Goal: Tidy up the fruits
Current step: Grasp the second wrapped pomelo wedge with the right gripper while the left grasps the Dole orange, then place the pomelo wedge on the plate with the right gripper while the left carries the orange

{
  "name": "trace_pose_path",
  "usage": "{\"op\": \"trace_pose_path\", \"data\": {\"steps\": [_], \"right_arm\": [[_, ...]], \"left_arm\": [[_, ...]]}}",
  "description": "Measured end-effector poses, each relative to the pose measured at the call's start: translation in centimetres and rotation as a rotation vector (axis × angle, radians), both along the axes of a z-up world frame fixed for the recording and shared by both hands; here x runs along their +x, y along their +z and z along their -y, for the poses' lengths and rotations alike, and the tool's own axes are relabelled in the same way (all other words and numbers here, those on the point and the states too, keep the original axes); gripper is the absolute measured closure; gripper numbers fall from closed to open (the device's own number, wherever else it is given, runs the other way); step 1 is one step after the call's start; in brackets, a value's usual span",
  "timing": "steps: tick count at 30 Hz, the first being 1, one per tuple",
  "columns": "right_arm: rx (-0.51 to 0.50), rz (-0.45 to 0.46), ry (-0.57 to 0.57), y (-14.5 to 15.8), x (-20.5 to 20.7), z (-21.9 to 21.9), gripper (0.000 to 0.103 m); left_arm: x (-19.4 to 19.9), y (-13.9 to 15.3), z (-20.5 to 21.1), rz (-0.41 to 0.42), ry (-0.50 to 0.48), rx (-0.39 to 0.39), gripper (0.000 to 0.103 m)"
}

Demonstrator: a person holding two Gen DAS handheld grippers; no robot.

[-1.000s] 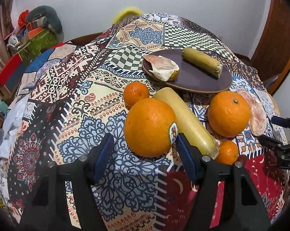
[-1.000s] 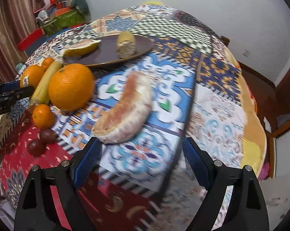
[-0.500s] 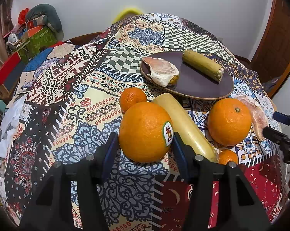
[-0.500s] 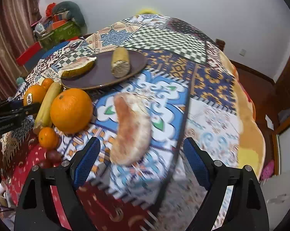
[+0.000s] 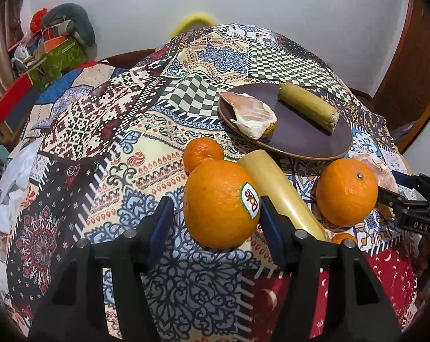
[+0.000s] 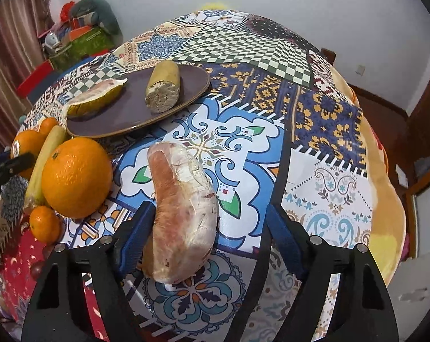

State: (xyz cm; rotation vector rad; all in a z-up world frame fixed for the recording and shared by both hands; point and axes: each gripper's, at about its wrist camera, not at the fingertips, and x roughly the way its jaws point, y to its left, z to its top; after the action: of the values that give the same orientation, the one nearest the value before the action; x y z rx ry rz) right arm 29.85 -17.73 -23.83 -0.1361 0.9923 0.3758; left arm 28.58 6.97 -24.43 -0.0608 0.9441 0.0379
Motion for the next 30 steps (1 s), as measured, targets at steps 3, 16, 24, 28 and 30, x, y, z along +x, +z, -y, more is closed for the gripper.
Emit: {"op": "trace_pose_path", "data": {"steps": [3, 16, 24, 28, 30], "right_arm": [[-0.024, 0.025, 0.04, 0.3, -0.4, -0.7, 0.042], [0.002, 0.031, 0.102, 1.6, -1.3, -1.3, 0.065], [0.026, 0.076, 0.1, 3.9, -2.5, -1.2, 0.065], [0.031, 0.115, 0.104, 5.4, -3.0, -1.3, 0.065], [0.039, 0.13, 0.104, 6.2, -3.1, -1.3, 0.065]], "left_arm": [[0.4, -0.2, 0.4, 0.004, 0.007, 0.006, 0.043], [-0.4, 0.4, 1.0, -0.027, -0.018, 0.034, 0.049], [-2.9, 2.0, 1.2, -0.01, -0.026, 0.022, 0.05], [-3.8, 3.6, 1.3, 0.024, -0.022, 0.002, 0.05], [-4.1, 4.2, 1.6, 0.039, -0.026, 0.0, 0.05]]}}
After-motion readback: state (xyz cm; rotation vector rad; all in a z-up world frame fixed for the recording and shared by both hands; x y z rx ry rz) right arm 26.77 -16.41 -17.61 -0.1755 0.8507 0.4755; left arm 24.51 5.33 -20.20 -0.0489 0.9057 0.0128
